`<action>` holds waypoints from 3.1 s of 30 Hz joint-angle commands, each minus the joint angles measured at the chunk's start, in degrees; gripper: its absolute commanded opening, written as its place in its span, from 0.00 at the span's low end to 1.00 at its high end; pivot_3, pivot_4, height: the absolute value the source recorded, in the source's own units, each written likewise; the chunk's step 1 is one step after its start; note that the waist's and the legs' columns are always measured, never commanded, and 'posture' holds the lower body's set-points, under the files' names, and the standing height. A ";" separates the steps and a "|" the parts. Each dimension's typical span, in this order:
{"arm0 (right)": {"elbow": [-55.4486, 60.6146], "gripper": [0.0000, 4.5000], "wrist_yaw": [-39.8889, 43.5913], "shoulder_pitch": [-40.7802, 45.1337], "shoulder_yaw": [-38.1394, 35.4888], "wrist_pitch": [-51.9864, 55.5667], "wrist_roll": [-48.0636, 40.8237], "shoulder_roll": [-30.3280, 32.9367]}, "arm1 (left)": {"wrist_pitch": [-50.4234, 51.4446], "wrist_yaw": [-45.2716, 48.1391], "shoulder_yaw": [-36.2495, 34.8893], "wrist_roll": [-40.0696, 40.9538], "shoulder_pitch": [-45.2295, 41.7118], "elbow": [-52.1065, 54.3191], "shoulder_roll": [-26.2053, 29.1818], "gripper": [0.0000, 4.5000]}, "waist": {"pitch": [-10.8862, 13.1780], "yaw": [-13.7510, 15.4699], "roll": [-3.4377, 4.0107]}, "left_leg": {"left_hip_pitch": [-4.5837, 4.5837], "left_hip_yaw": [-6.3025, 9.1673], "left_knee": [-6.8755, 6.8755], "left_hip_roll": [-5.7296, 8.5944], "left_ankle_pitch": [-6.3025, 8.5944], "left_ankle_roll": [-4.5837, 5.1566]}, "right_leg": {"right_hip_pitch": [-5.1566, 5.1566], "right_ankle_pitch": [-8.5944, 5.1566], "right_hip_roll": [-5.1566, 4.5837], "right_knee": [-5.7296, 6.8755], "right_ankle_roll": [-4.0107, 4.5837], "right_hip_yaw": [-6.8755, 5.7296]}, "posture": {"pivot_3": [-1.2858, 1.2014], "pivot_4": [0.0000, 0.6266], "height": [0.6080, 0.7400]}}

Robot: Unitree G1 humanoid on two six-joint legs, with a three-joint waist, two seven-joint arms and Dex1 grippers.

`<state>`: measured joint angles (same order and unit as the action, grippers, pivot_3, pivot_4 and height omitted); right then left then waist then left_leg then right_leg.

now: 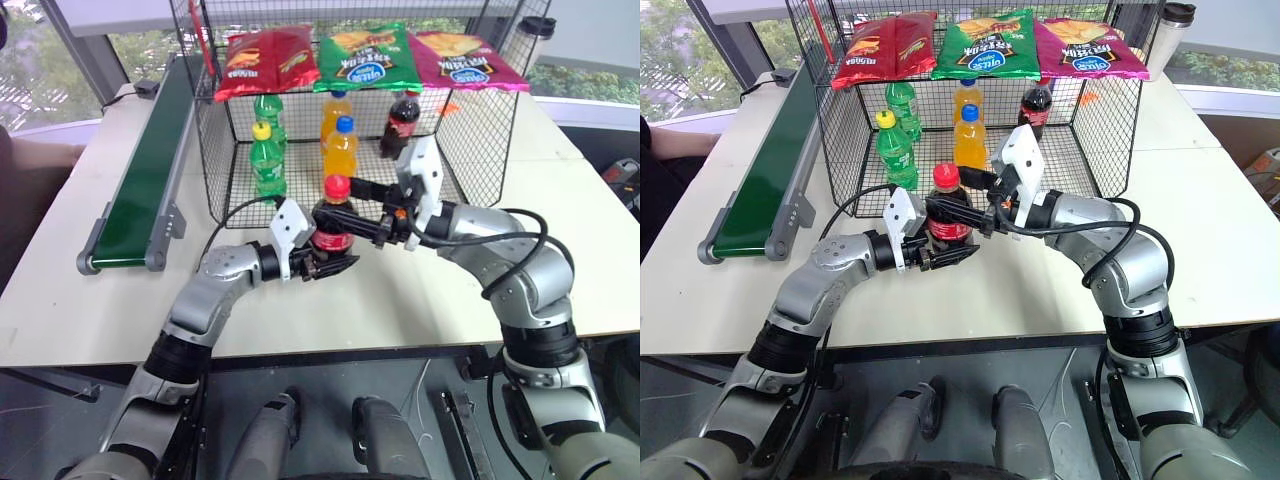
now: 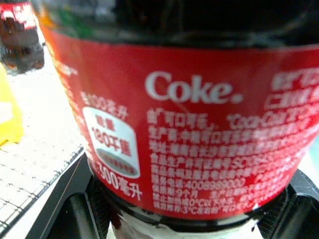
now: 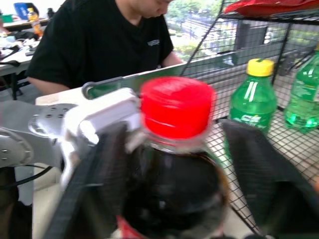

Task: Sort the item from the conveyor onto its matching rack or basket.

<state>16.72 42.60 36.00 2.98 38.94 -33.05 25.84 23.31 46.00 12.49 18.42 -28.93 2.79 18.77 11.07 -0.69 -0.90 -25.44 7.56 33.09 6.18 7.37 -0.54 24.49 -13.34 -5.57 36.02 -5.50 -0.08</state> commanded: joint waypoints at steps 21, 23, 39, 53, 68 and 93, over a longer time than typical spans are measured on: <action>-0.59 0.25 -2.03 1.36 -2.02 -0.74 0.72 0.02 | 1.80 4.26 -1.57 2.96 0.64 5.94 1.57 0.98 | 0.00 -0.02 0.01 | 0.01 0.00 0.00 0.00 -0.01 0.01 | 0.00 0.00 0.01 0.00 0.00 0.00 | 0.52 0.24 0.98; -1.63 0.25 -2.77 1.82 -2.78 -1.22 1.35 0.20 | 2.21 3.59 -2.02 2.10 1.87 6.65 2.93 0.98 | 0.00 -0.09 0.01 | 0.00 0.00 0.00 0.00 -0.01 0.01 | 0.00 0.00 0.01 0.01 0.00 0.00 | 0.52 0.24 0.98; -23.18 0.25 -14.11 11.44 -9.75 -12.07 13.08 1.73 | -0.41 -6.67 -7.75 -0.87 9.21 8.96 4.33 0.98 | 0.02 -0.02 0.05 | 0.02 -0.03 -0.03 0.02 -0.02 0.02 | 0.02 0.00 0.01 0.02 0.00 0.01 | 0.52 0.24 0.98; -43.62 0.25 -22.39 17.68 -11.28 -26.16 19.49 -2.25 | -4.06 -14.16 -5.86 -4.90 8.62 7.76 -2.99 0.98 | 0.03 -0.10 0.08 | 0.04 -0.08 -0.01 0.04 -0.06 0.07 | 0.00 0.11 0.08 0.06 -0.18 0.02 | 0.52 0.24 0.98; -55.19 0.67 -21.32 21.45 -11.67 -33.30 21.03 -3.21 | -3.73 -13.85 -5.69 -5.34 8.23 8.39 -2.84 1.00 | 0.03 -0.16 0.10 | 0.06 -0.10 -0.01 0.04 -0.07 0.07 | 0.00 0.12 0.12 0.08 -0.20 0.05 | 0.52 0.24 0.98; -19.37 0.99 -11.65 -3.84 -9.97 -11.09 14.19 0.23 | -4.49 -16.57 -6.52 -7.14 8.83 5.91 -3.03 1.00 | -0.02 -0.06 0.14 | 0.10 -0.06 0.00 0.01 -0.06 0.06 | -0.05 0.11 0.10 0.10 -0.18 0.06 | 0.52 0.24 0.98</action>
<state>-8.49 29.29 32.57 -7.12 26.59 -15.87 26.88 19.72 30.35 7.01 11.72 -19.89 7.71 15.91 11.05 -0.75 -0.77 -25.34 7.49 33.09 6.19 7.31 -0.48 24.44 -13.23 -5.48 36.12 -5.68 -0.02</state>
